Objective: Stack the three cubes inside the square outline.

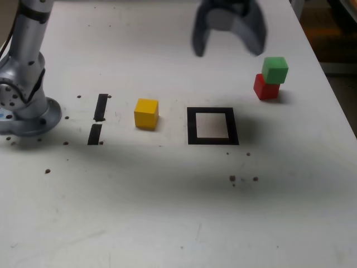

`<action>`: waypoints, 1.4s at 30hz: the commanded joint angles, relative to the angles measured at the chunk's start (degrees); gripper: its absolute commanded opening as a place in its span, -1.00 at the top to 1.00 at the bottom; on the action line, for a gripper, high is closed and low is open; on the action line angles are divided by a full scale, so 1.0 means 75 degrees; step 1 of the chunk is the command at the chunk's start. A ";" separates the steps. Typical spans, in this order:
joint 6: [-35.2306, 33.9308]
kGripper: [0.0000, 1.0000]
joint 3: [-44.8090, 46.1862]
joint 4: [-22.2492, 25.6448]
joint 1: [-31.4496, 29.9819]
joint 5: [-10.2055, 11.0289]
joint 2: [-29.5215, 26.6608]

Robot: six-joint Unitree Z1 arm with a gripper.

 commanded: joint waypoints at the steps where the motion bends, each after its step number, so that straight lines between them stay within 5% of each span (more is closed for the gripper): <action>1: -0.0001 -0.91 -0.2107 0.0051 0.0099 0.0002 0.0133; 29: 0.0370 -0.85 -0.3002 0.0229 0.1031 -0.0687 0.2376; 42: 0.0399 -0.49 -0.3211 0.0241 0.1105 -0.0692 0.2891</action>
